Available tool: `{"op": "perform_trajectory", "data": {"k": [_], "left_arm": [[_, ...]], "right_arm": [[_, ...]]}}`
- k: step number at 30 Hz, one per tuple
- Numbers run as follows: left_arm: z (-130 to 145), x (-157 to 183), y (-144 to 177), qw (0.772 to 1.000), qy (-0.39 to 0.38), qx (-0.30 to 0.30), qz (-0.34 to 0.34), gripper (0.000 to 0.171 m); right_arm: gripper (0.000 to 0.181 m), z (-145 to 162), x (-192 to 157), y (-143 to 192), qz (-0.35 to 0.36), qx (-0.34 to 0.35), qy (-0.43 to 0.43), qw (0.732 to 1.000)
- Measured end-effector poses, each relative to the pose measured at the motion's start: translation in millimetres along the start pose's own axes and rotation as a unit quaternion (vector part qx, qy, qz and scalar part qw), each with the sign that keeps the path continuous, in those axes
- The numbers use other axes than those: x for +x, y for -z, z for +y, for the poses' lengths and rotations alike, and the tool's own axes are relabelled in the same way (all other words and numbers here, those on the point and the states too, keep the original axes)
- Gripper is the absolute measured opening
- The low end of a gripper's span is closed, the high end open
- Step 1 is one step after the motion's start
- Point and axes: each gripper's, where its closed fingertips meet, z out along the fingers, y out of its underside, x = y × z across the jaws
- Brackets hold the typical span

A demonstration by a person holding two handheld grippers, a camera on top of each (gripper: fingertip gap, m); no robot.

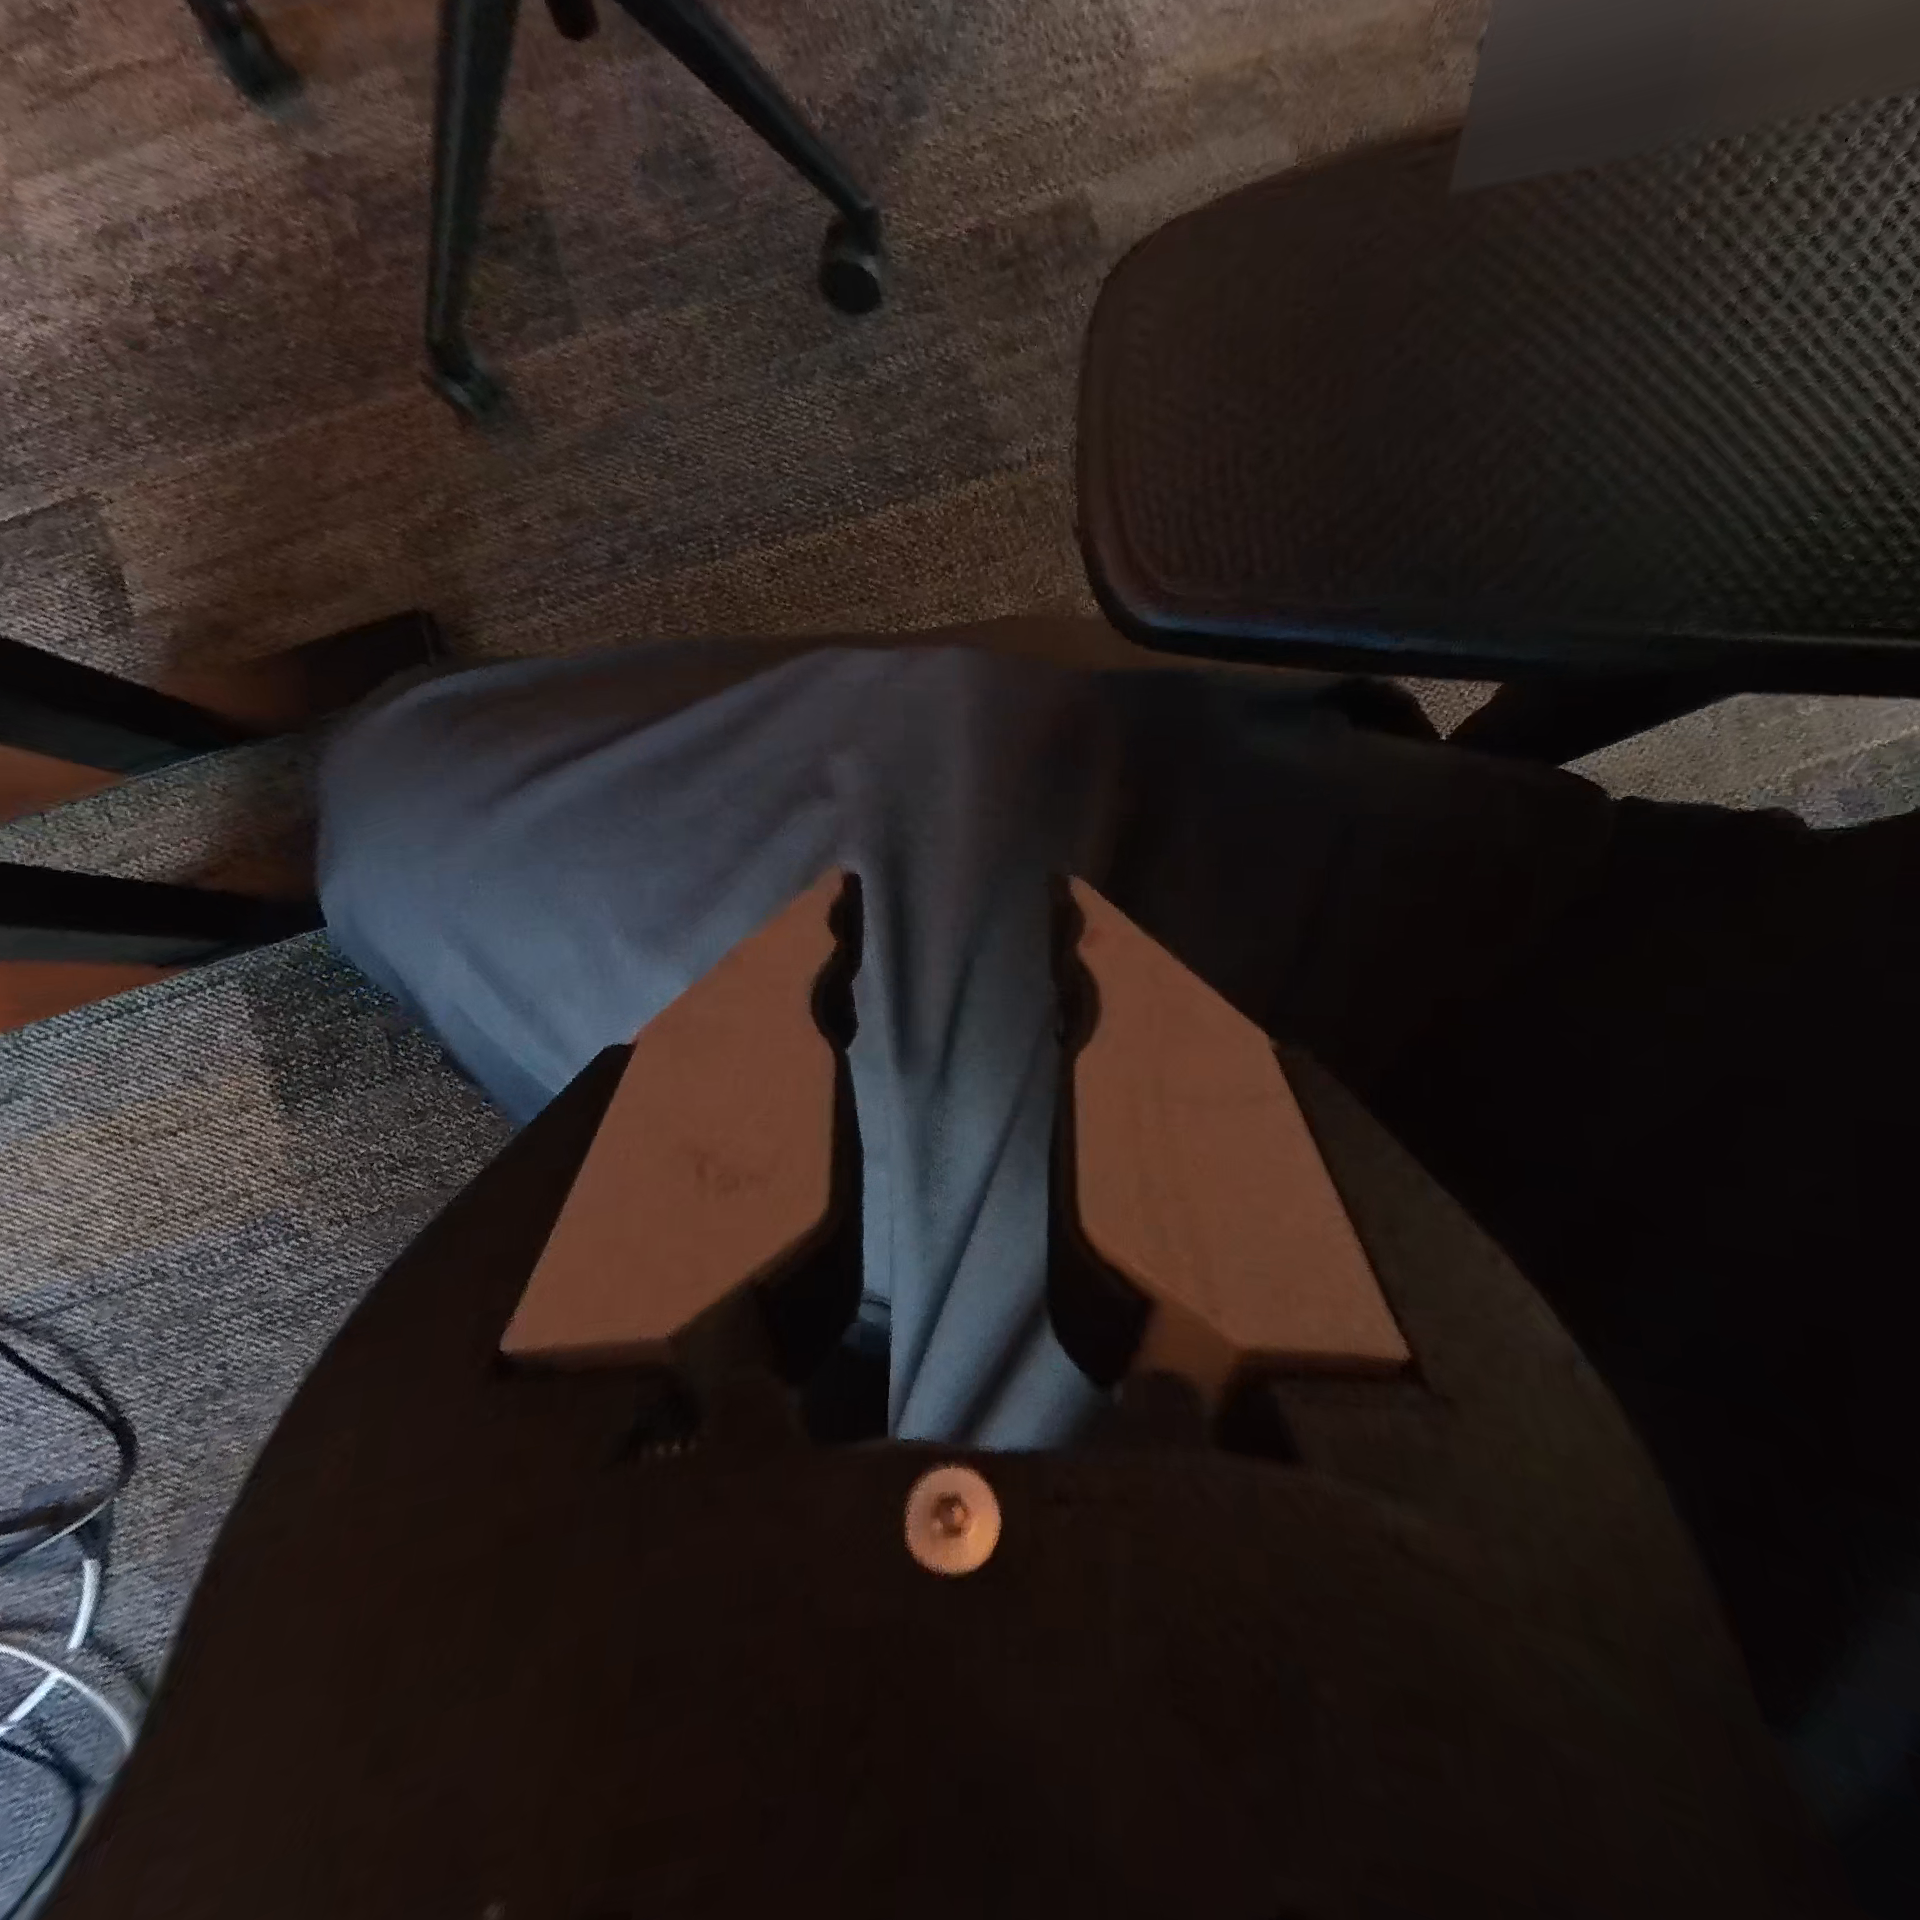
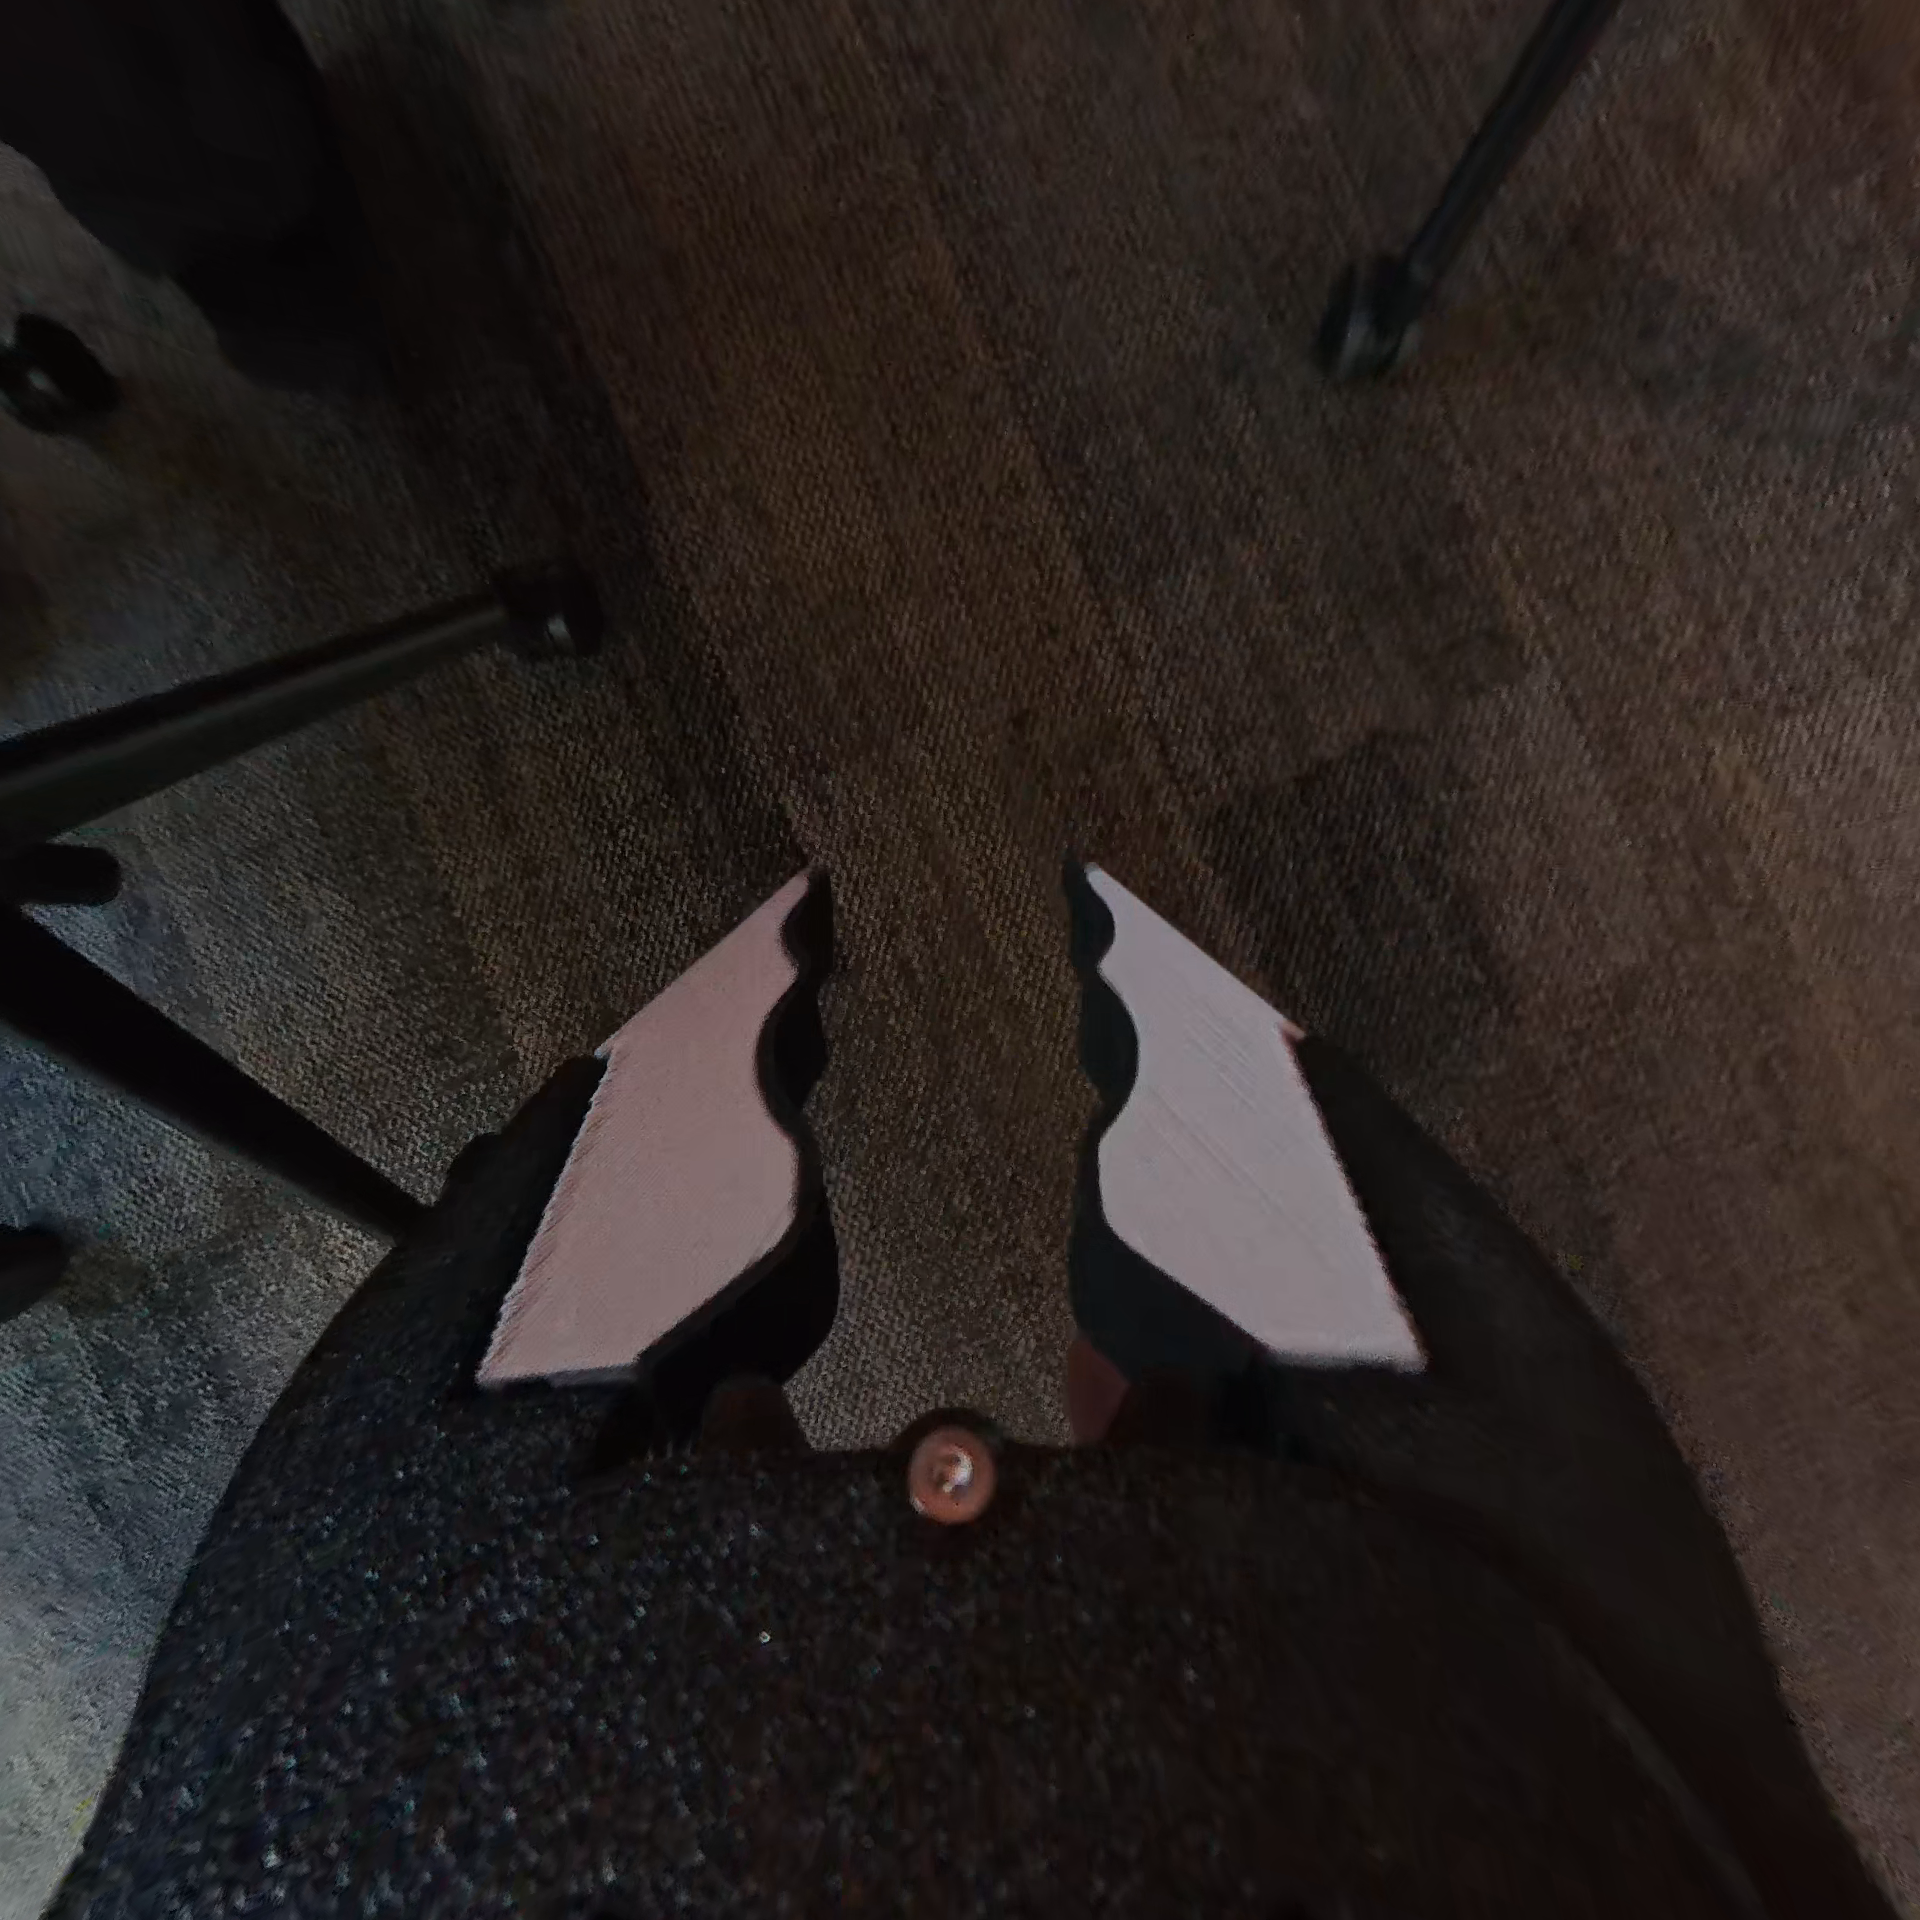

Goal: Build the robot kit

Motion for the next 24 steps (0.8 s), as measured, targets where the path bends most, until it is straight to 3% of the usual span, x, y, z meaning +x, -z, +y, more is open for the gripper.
{"op": "perform_trajectory", "data": {"k": [4, 10, 13, 15, 19, 24], "left_arm": [[-7, 3, -8, 1.000, -0.011, -0.003, 0.016, 0.033], [-11, -1, -13, 1.000, -0.002, 0.014, 0.023, 0.033], [-6, -4, -8, 1.000, 0.003, 0.025, 0.016, 0.033], [-1, -7, -2, 0.999, 0.013, 0.035, 0.006, 0.033], [11, -9, 20, 0.997, 0.045, 0.059, -0.021, 0.033], [40, -6, 49, 0.991, 0.078, 0.086, -0.071, 0.033]], "right_arm": [[0.046, 8, -3, 10, 0.003, 0.012, -0.021, 1.000], [0.046, -6, 1, 30, 0.033, -0.010, 0.023, 0.999], [0.046, -26, 9, 50, 0.049, -0.007, 0.038, 0.998], [0.046, -56, 1, 65, 0.043, 0.023, 0.044, 0.998], [0.046, -132, -57, 81, -0.024, 0.107, 0.075, 0.991], [0.057, -221, -176, 86, -0.138, 0.185, 0.142, 0.962]]}}
